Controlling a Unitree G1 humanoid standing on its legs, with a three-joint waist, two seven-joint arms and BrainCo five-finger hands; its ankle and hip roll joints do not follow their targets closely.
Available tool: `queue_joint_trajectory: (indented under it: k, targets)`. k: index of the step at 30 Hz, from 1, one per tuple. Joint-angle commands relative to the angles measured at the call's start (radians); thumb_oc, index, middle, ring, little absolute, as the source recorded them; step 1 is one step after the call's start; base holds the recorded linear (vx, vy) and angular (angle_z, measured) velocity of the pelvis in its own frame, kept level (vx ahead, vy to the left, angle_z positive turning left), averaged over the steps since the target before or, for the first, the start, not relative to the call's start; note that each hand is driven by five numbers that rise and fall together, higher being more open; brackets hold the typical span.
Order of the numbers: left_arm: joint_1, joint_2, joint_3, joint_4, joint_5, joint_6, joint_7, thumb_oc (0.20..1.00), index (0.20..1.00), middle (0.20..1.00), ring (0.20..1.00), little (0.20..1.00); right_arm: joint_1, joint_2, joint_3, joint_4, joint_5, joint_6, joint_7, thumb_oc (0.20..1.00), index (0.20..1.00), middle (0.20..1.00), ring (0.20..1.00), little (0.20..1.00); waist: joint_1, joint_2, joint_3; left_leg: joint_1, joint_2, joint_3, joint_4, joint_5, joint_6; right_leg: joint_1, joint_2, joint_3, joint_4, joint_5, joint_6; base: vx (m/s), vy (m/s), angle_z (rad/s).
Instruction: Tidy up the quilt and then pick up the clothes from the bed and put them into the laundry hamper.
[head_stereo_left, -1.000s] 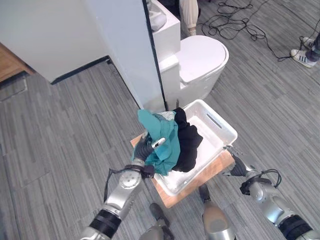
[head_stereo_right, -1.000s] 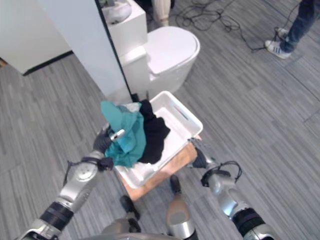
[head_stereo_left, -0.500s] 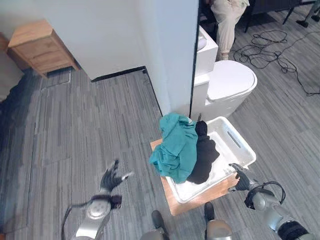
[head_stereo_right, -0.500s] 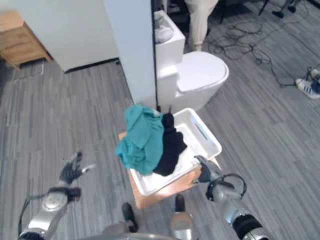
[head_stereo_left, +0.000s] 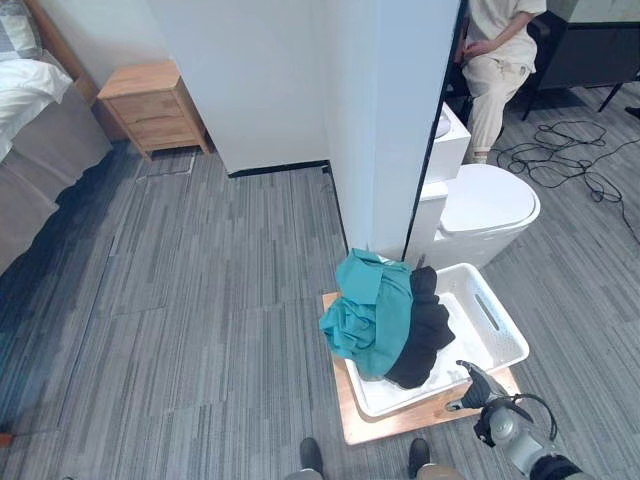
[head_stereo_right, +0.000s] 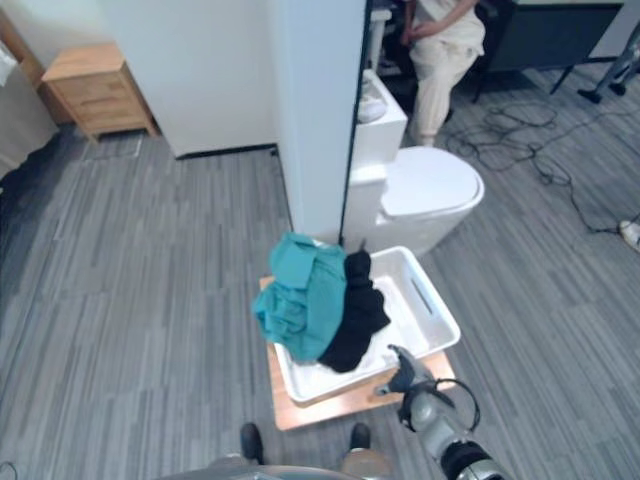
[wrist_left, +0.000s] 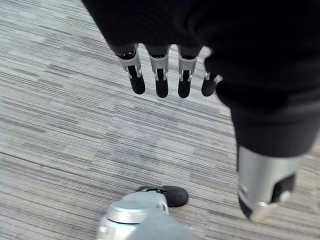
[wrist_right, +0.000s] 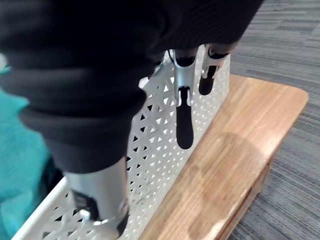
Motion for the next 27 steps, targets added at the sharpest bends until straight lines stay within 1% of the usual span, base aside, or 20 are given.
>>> queue_joint_trajectory:
  k: [1, 9, 10, 14, 15, 16, 17, 18, 19, 20, 21, 22, 23, 27]
  targets:
    - [-0.120, 0.051, -0.016, 0.009, 0.045, -0.038, 0.028, 1.000, 1.000, 1.000, 1.000, 1.000, -0.053, 0.012, 0.025, 0.040, 0.067, 0.006, -0.005, 1.000, 1.000, 1.000, 1.000, 1.000, -0.007, -0.004, 0.055, 0.107, 0.050, -0.001, 0.002, -0.085, -0.067, 0.019, -0.034, -0.011, 0.002, -0.064, 0.055, 0.00, 0.010, 0.05]
    - [-0.122, 0.064, -0.009, -0.035, 0.045, -0.044, 0.049, 1.000, 1.000, 1.000, 1.000, 1.000, -0.038, -0.007, -0.009, -0.028, 0.109, 0.004, -0.008, 1.000, 1.000, 1.000, 1.000, 1.000, -0.014, -0.007, 0.047, 0.114, 0.048, 0.001, 0.002, -0.087, -0.064, 0.025, -0.040, -0.008, 0.002, -0.063, 0.058, 0.00, 0.001, 0.00]
    - [-0.117, 0.066, -0.001, -0.056, 0.045, -0.047, 0.054, 1.000, 1.000, 1.000, 1.000, 1.000, -0.027, -0.022, -0.025, -0.085, 0.122, -0.002, -0.007, 1.000, 1.000, 1.000, 1.000, 1.000, -0.019, -0.009, 0.046, 0.117, 0.048, 0.004, 0.002, -0.089, -0.063, 0.024, -0.042, -0.006, 0.002, -0.062, 0.060, 0.00, 0.000, 0.00]
    - [-0.111, 0.067, 0.003, -0.079, 0.052, -0.044, 0.056, 1.000, 1.000, 1.000, 1.000, 1.000, -0.009, -0.034, -0.041, -0.142, 0.135, -0.008, -0.006, 1.000, 1.000, 1.000, 1.000, 1.000, -0.023, -0.010, 0.045, 0.116, 0.048, 0.007, 0.002, -0.089, -0.062, 0.024, -0.043, -0.005, 0.002, -0.062, 0.061, -0.01, 0.012, -0.04]
    - [-0.106, 0.066, 0.007, -0.097, 0.055, -0.044, 0.054, 1.000, 1.000, 1.000, 1.000, 1.000, 0.003, -0.052, -0.065, -0.218, 0.149, -0.022, -0.009, 1.000, 1.000, 1.000, 1.000, 1.000, -0.029, -0.010, 0.045, 0.117, 0.048, 0.011, 0.002, -0.090, -0.062, 0.023, -0.043, -0.001, 0.002, -0.061, 0.062, 0.00, 0.017, -0.06]
    - [-0.106, 0.065, 0.006, -0.097, 0.055, -0.044, 0.054, 1.000, 1.000, 1.000, 1.000, 1.000, 0.005, -0.053, -0.066, -0.222, 0.149, -0.020, -0.008, 1.000, 1.000, 1.000, 1.000, 1.000, -0.028, -0.009, 0.045, 0.118, 0.048, 0.011, 0.002, -0.090, -0.062, 0.023, -0.043, -0.001, 0.002, -0.061, 0.062, 0.00, 0.026, -0.04]
    - [-0.101, 0.064, 0.012, -0.113, 0.057, -0.046, 0.056, 1.000, 1.000, 1.000, 1.000, 1.000, 0.013, -0.066, -0.095, -0.276, 0.174, -0.035, -0.016, 1.000, 1.000, 1.000, 1.000, 1.000, -0.036, -0.009, 0.047, 0.119, 0.047, 0.015, 0.002, -0.090, -0.061, 0.020, -0.044, 0.002, 0.002, -0.060, 0.063, -0.01, 0.036, -0.03]
    - [-0.083, 0.078, 0.037, -0.109, 0.050, -0.046, 0.046, 1.000, 1.000, 1.000, 1.000, 1.000, 0.043, -0.090, -0.175, -0.378, 0.239, -0.060, -0.034, 1.000, 1.000, 1.000, 1.000, 1.000, -0.048, -0.005, 0.049, 0.120, 0.049, 0.021, 0.002, -0.090, -0.061, 0.015, -0.045, 0.008, 0.002, -0.055, 0.065, -0.01, 0.036, -0.04]
    - [-0.082, 0.078, 0.036, -0.109, 0.050, -0.046, 0.046, 1.000, 1.000, 1.000, 1.000, 1.000, 0.047, -0.091, -0.177, -0.383, 0.240, -0.057, -0.033, 1.000, 1.000, 1.000, 1.000, 1.000, -0.046, -0.004, 0.049, 0.121, 0.049, 0.021, 0.002, -0.091, -0.061, 0.015, -0.045, 0.008, 0.002, -0.055, 0.065, -0.01, 0.048, -0.09]
    - [-0.065, 0.079, 0.052, -0.111, 0.039, -0.048, 0.041, 1.000, 1.000, 1.000, 1.000, 1.000, 0.071, -0.105, -0.246, -0.467, 0.282, -0.080, -0.053, 1.000, 1.000, 1.000, 1.000, 1.000, -0.060, -0.001, 0.050, 0.123, 0.049, 0.028, 0.002, -0.093, -0.061, 0.012, -0.046, 0.012, 0.002, -0.053, 0.067, 0.00, 0.039, -0.10]
    - [-0.056, 0.077, 0.053, -0.112, 0.036, -0.048, 0.040, 1.000, 1.000, 1.000, 1.000, 1.000, 0.083, -0.106, -0.280, -0.503, 0.298, -0.092, -0.069, 1.000, 1.000, 1.000, 1.000, 1.000, -0.065, 0.001, 0.050, 0.124, 0.049, 0.031, 0.002, -0.095, -0.061, 0.011, -0.047, 0.014, 0.002, -0.053, 0.068, 0.00, 0.067, -0.15]
    - [-0.042, 0.070, 0.059, -0.110, 0.027, -0.050, 0.034, 1.000, 1.000, 1.000, 1.000, 1.000, 0.100, -0.101, -0.350, -0.555, 0.331, -0.121, -0.100, 1.000, 1.000, 1.000, 1.000, 1.000, -0.076, 0.005, 0.050, 0.127, 0.049, 0.037, 0.002, -0.098, -0.060, 0.006, -0.048, 0.019, 0.003, -0.051, 0.069, 0.00, 0.042, -0.14]
    - [-0.042, 0.071, 0.057, -0.110, 0.027, -0.050, 0.034, 1.000, 1.000, 1.000, 1.000, 1.000, 0.104, -0.101, -0.352, -0.559, 0.331, -0.120, -0.099, 1.000, 1.000, 1.000, 1.000, 1.000, -0.073, 0.006, 0.049, 0.127, 0.049, 0.038, 0.002, -0.098, -0.060, 0.006, -0.047, 0.020, 0.003, -0.052, 0.069, 0.01, 0.041, -0.24]
    - [-0.030, 0.058, 0.069, -0.095, 0.018, -0.049, 0.023, 1.000, 1.000, 1.000, 1.000, 1.000, 0.136, -0.086, -0.433, -0.604, 0.351, -0.150, -0.136, 1.000, 1.000, 1.000, 1.000, 1.000, -0.088, 0.009, 0.047, 0.130, 0.049, 0.046, 0.002, -0.101, -0.058, 0.002, -0.049, 0.024, 0.004, -0.050, 0.072, 0.01, 0.021, -0.07]
